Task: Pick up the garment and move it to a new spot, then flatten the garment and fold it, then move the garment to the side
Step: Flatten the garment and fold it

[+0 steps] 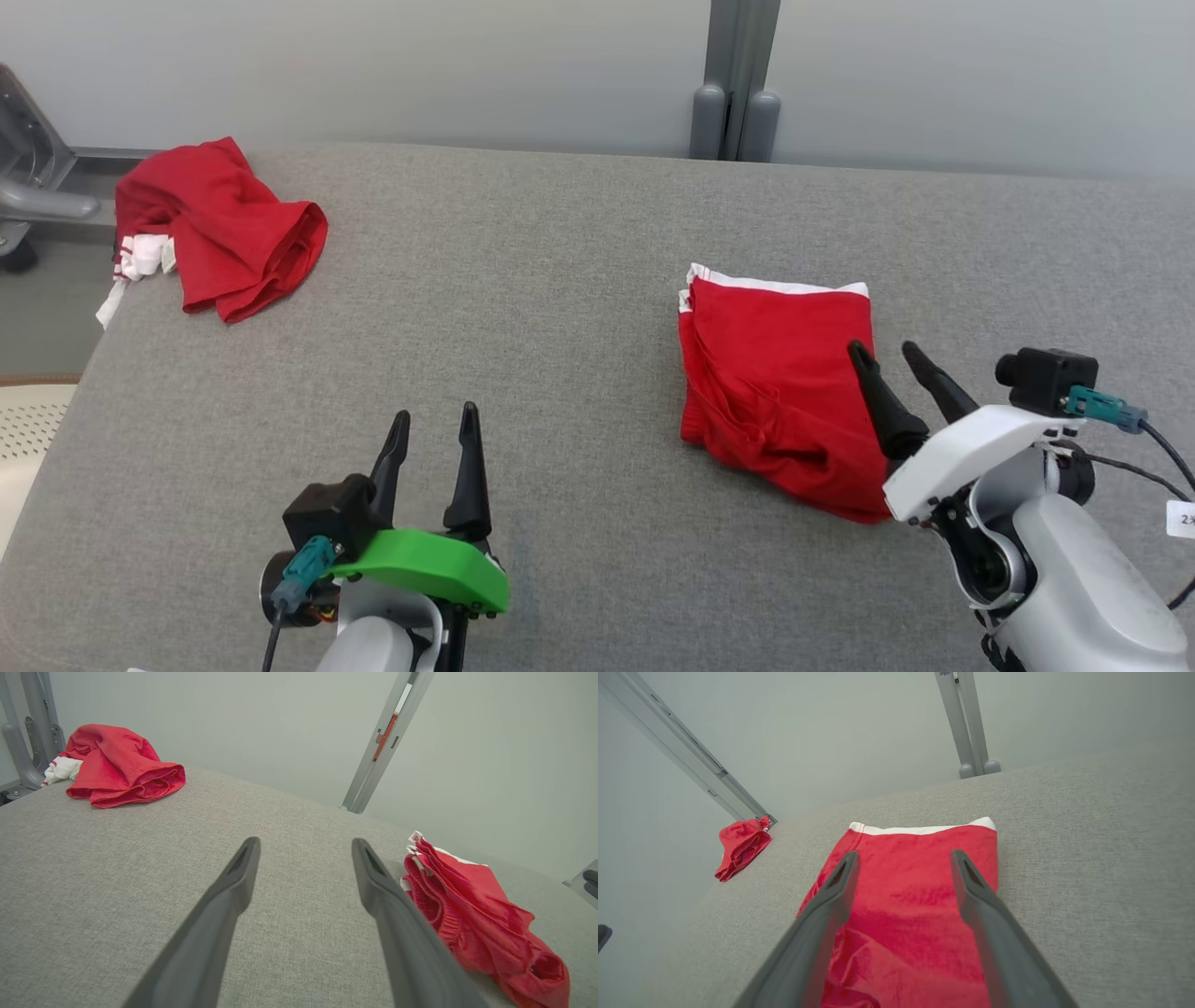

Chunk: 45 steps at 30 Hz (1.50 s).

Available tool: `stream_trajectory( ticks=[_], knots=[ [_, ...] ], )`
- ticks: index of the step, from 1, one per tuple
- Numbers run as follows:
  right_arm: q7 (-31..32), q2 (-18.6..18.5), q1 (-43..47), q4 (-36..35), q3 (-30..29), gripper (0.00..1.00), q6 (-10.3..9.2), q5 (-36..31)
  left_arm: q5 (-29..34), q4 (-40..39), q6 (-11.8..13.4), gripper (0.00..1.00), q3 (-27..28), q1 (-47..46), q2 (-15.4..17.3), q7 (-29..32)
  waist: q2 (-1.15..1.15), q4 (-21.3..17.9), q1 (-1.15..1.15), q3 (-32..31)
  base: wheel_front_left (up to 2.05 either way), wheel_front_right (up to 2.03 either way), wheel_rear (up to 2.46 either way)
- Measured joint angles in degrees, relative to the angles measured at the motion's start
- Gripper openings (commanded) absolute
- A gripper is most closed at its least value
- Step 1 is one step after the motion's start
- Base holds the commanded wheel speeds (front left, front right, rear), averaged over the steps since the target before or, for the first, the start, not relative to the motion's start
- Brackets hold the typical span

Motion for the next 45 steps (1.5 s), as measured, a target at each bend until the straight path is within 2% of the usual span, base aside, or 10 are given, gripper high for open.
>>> stream_trajectory(
  ticks=[2,4,5,7,10,17,37,39,40,45],
  knots=[
    [0.3,-0.5,0.8,0.1,-0.8,1.0,0.0,-2.6,0.0,0.1,0.0,1.0,-0.2,0.0,0.0,0.0,0.0,0.0,0.0,0.0,0.0,0.0,0.0],
    [0.5,-0.5,1.1,1.0,-1.0,0.47,0.0,-5.2,0.0,0.2,0.0,1.0,-0.4,0.0,0.0,0.0,0.0,0.1,0.0,0.2,0.0,0.0,0.0],
    [0.6,-0.5,1.2,1.9,-1.1,0.35,0.0,-6.7,0.0,0.3,0.0,1.0,-0.4,0.0,-0.1,0.0,0.0,0.2,0.0,0.2,0.0,0.0,0.0],
    [0.7,0.0,1.4,3.4,-0.7,0.13,0.0,-8.9,0.0,0.5,-0.1,1.0,-0.6,0.0,-0.1,0.0,0.0,0.6,0.0,0.3,0.0,0.0,0.0],
    [0.6,1.7,1.1,6.2,0.6,0.0,0.01,-10.7,0.0,0.6,-0.1,1.0,-0.5,0.0,-0.1,0.0,0.0,1.4,0.0,0.4,0.0,0.0,0.0],
    [-1.8,2.0,-2.6,13.0,5.0,0.0,0.01,-16.0,0.0,0.9,-0.1,1.0,-0.4,-0.1,-0.1,0.0,0.0,4.0,0.0,0.5,0.0,0.0,0.0],
    [-7.0,5.9,-7.3,19.1,20.4,0.03,0.01,-10.8,0.1,0.8,0.1,1.0,0.7,0.0,-0.1,0.0,0.0,4.7,0.0,0.6,0.0,0.0,0.0],
    [-8.4,6.0,-7.6,18.5,20.0,0.41,0.01,-10.4,0.4,0.2,0.1,1.0,1.2,0.0,-0.1,0.0,0.0,4.0,0.0,0.4,0.0,0.0,0.0],
    [-9.2,6.1,-7.6,18.1,19.1,0.91,0.01,-9.9,0.5,-0.1,0.1,1.0,1.3,0.0,-0.1,0.0,0.0,3.6,0.0,0.2,0.0,0.0,0.0],
    [-11.3,6.0,-7.6,14.9,13.6,1.0,0.01,-9.5,2.8,-1.3,-0.1,1.0,1.4,0.8,-0.1,0.0,0.0,1.4,0.0,-0.6,0.0,0.0,0.0]
  ],
)
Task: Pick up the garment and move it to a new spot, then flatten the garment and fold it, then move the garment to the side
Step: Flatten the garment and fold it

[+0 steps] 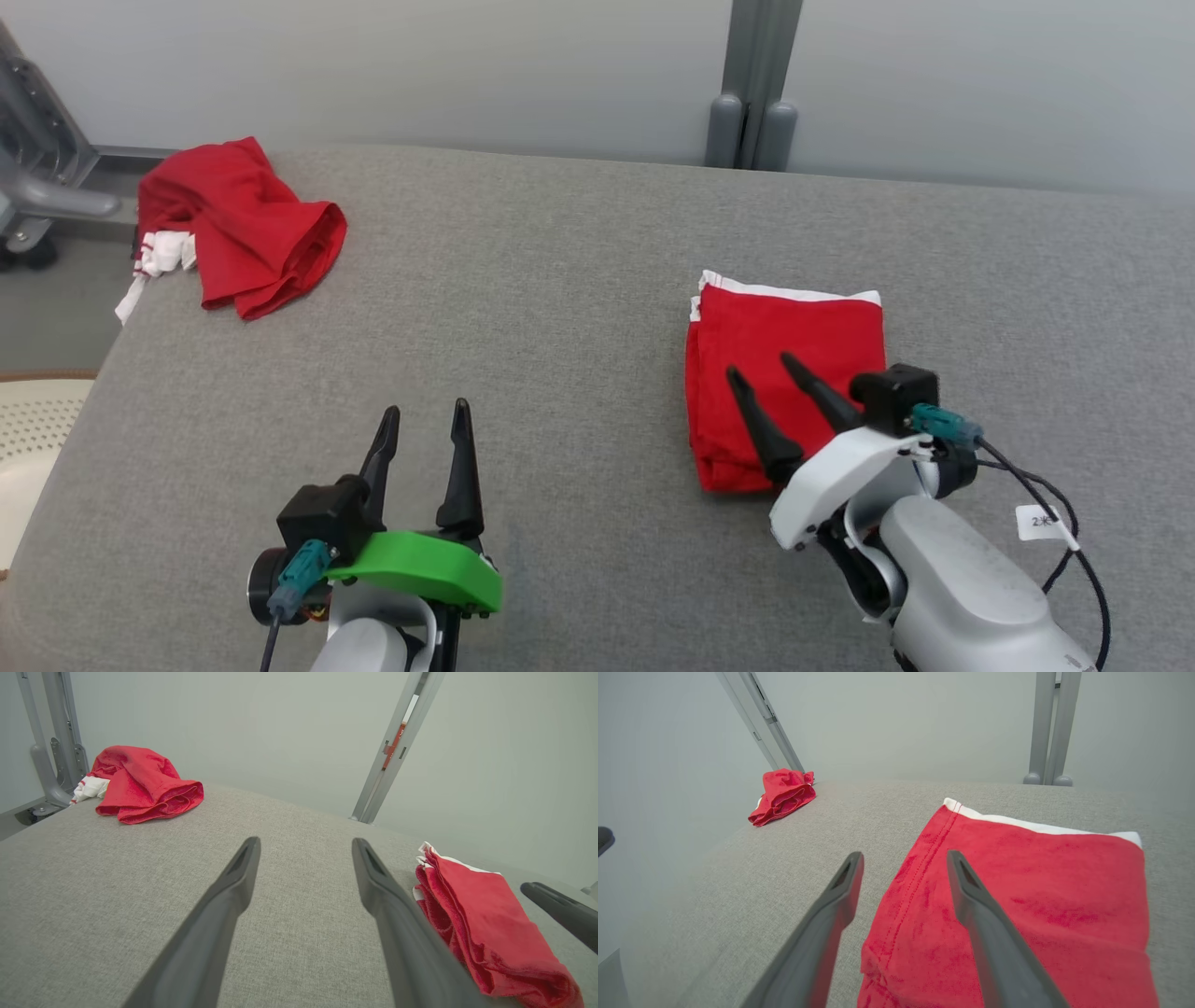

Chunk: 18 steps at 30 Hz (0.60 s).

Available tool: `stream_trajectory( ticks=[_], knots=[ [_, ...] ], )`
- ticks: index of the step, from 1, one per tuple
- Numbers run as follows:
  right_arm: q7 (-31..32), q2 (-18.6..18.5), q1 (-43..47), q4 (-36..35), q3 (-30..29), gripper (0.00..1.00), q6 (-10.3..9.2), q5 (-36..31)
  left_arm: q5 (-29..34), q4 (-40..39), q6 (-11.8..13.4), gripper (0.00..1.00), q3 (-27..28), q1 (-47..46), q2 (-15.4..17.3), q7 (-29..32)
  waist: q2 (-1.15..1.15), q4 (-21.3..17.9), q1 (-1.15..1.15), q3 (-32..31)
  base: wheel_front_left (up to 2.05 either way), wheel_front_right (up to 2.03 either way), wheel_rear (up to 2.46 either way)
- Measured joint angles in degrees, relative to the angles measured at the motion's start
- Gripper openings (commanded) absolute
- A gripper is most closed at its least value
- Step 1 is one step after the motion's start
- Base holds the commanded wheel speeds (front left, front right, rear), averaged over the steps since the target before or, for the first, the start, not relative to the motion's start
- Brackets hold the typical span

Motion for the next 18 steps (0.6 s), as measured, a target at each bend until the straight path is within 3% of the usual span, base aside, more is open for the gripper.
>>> stream_trajectory(
  ticks=[7,18],
  knots=[
    [-0.7,-0.7,4.7,-6.2,-12.0,1.0,0.0,-5.1,2.5,-0.4,-0.6,1.0,1.0,0.0,-0.1,0.0,0.0,-3.5,0.0,-1.3,0.0,0.0,0.0],
    [-0.7,2.7,16.8,-16.9,-26.0,1.0,-0.01,-12.9,5.2,1.8,-1.8,1.0,4.0,2.1,-0.2,0.0,0.0,-8.5,0.0,-2.7,0.0,0.0,0.0]
  ],
)
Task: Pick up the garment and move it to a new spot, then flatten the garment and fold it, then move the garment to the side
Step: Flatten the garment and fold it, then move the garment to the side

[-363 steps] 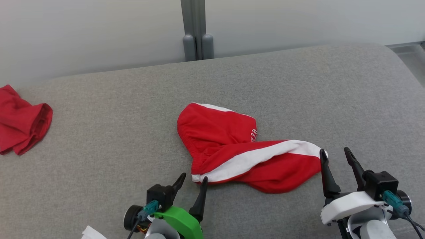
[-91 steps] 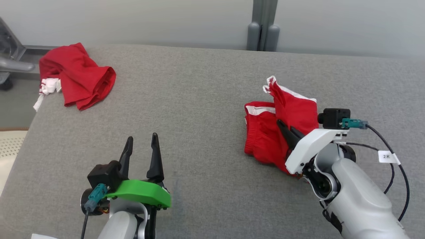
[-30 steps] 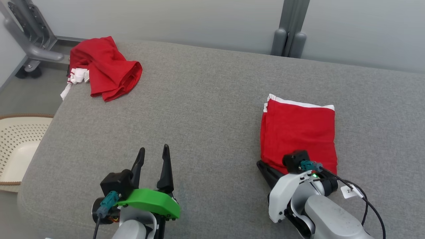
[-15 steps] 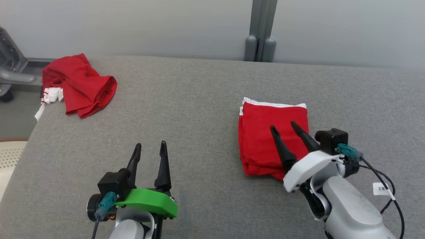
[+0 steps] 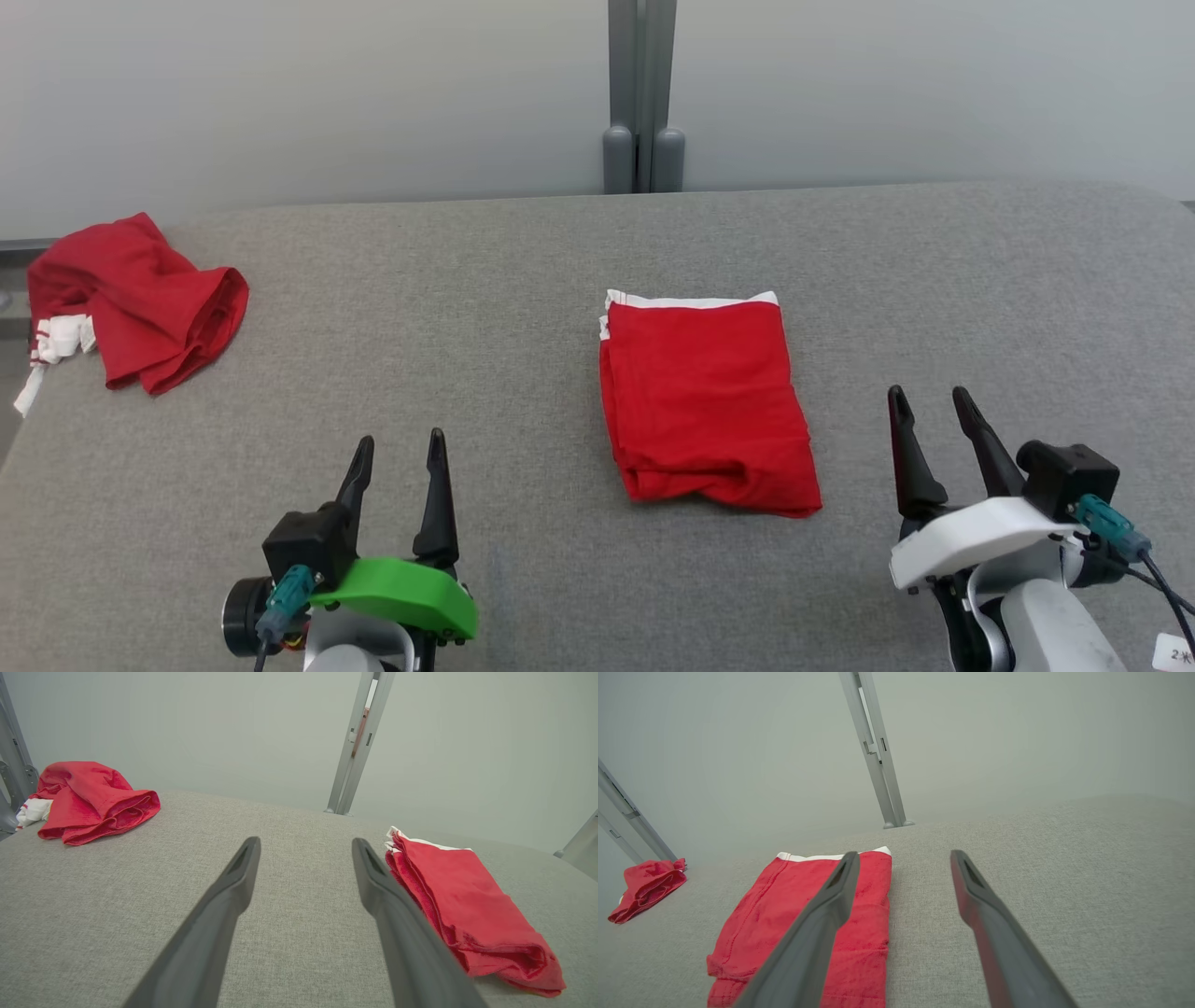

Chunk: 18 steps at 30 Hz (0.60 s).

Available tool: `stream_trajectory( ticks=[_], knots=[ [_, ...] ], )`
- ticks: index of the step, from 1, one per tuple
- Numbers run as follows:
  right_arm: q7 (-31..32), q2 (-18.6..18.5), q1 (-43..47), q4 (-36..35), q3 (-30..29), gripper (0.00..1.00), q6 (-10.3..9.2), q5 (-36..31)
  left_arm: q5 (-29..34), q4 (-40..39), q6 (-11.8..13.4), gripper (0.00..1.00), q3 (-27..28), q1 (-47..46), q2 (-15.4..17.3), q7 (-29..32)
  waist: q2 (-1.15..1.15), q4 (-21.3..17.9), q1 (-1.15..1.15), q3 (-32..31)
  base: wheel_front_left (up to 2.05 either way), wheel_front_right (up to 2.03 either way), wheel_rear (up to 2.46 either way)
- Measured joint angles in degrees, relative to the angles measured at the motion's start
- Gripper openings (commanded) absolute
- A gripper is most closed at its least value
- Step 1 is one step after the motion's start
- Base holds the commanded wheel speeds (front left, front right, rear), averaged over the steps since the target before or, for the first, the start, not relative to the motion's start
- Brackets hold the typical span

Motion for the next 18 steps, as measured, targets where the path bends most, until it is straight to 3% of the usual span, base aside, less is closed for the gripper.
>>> stream_trajectory(
  ticks=[6,18],
  knots=[
    [0.0,1.0,4.3,-4.0,-1.5,1.0,0.01,-1.1,0.9,0.6,-0.7,1.0,1.4,1.6,0.0,0.0,0.0,-1.4,0.0,-0.3,0.0,0.0,0.0],
    [0.8,1.2,5.4,-6.4,1.0,1.0,0.0,-1.3,0.5,1.0,-0.7,1.0,0.7,2.0,-0.1,0.0,0.0,-1.1,0.0,-0.1,0.0,0.0,0.0]
  ],
)
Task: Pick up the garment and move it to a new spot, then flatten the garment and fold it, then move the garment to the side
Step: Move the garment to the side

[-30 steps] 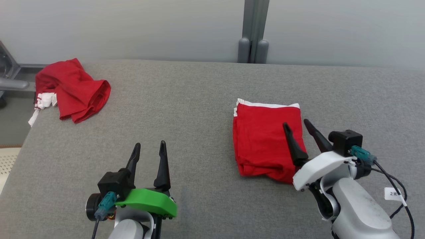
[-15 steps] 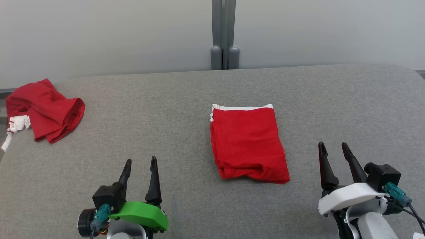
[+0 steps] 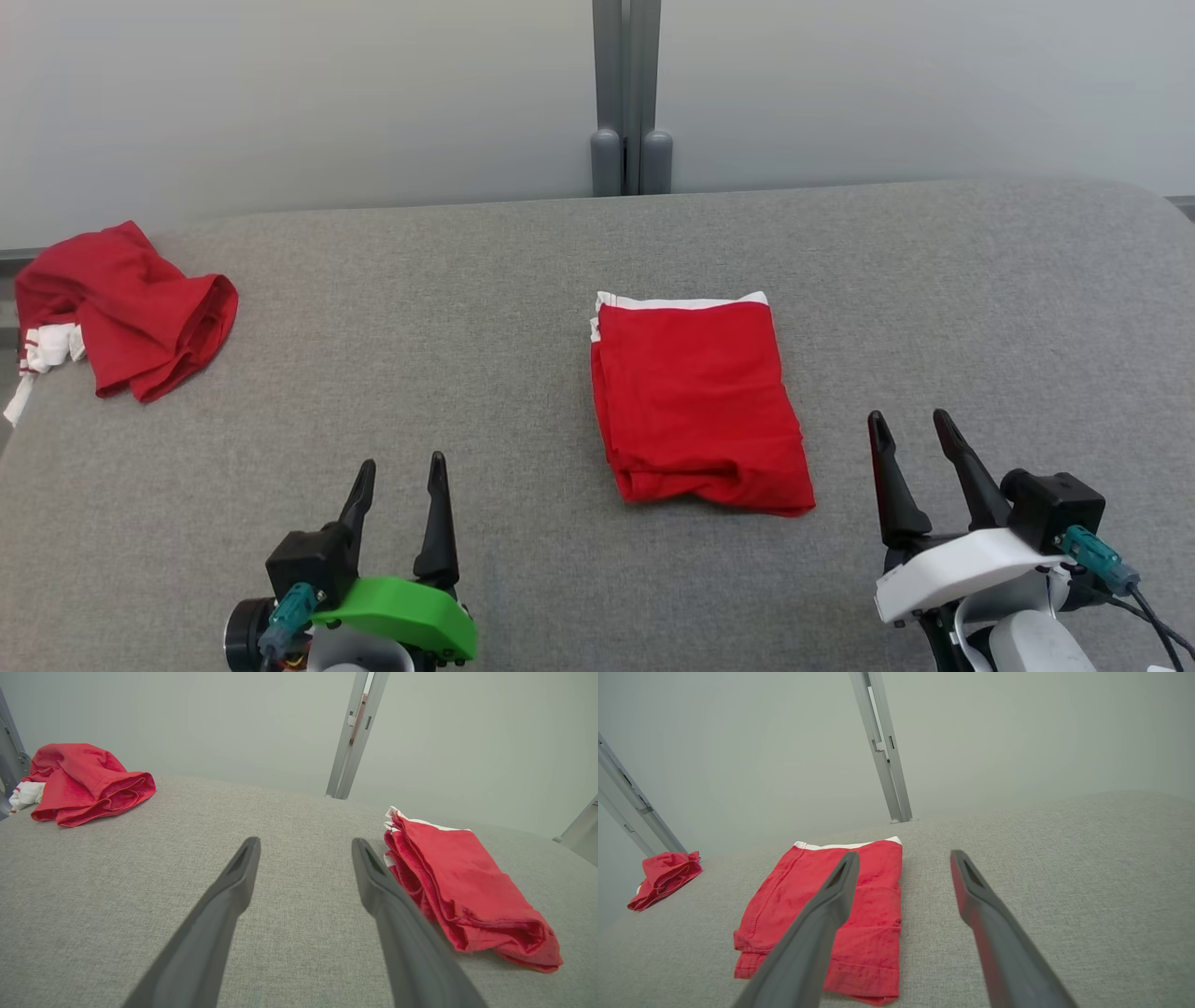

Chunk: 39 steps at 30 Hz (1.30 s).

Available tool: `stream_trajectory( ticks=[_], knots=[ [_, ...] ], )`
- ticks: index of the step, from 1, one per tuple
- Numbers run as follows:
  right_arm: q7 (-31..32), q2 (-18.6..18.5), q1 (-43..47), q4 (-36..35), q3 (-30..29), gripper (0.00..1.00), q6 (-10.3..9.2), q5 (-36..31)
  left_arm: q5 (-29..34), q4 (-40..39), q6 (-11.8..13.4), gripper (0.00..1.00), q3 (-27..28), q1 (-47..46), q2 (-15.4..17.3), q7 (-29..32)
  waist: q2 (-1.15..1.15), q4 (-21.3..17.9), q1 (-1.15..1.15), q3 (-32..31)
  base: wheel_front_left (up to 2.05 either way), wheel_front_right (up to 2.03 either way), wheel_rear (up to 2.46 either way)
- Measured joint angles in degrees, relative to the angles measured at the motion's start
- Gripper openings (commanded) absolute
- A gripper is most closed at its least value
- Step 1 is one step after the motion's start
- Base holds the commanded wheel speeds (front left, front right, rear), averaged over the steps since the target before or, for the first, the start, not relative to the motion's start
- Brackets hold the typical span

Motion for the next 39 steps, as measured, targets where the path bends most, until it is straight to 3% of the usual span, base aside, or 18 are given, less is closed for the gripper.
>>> stream_trajectory(
  ticks=[8,16,25,33,39],
  knots=[
    [0.0,0.0,0.0,0.4,-0.2,1.0,0.01,0.0,-0.3,0.2,0.0,1.0,-0.3,-0.1,0.0,0.0,0.0,0.7,0.0,0.2,0.0,0.0,0.0],
    [3.5,0.0,-0.5,2.6,-5.2,1.0,0.0,-1.4,-0.5,-0.3,0.2,1.0,-0.7,-0.2,0.0,0.0,0.0,2.3,0.0,0.8,0.0,0.0,0.0],
    [15.9,-0.2,-10.0,4.7,-9.9,1.0,0.0,-5.0,-1.1,-2.2,0.8,1.0,-0.9,-1.5,-0.1,0.0,0.0,5.8,0.0,3.2,0.0,0.0,0.0],
    [27.8,-4.1,-17.8,12.1,-8.7,1.0,0.01,-2.3,-1.9,-3.1,1.3,1.0,-1.7,-2.6,0.0,0.0,0.0,10.2,0.0,5.9,0.0,0.0,0.0],
    [32.1,-7.3,-20.0,17.6,-7.1,1.0,0.01,-0.5,-2.6,-3.7,1.7,1.0,-2.4,-3.0,0.0,0.0,0.0,13.5,0.0,8.3,0.0,0.0,0.0]
  ],
)
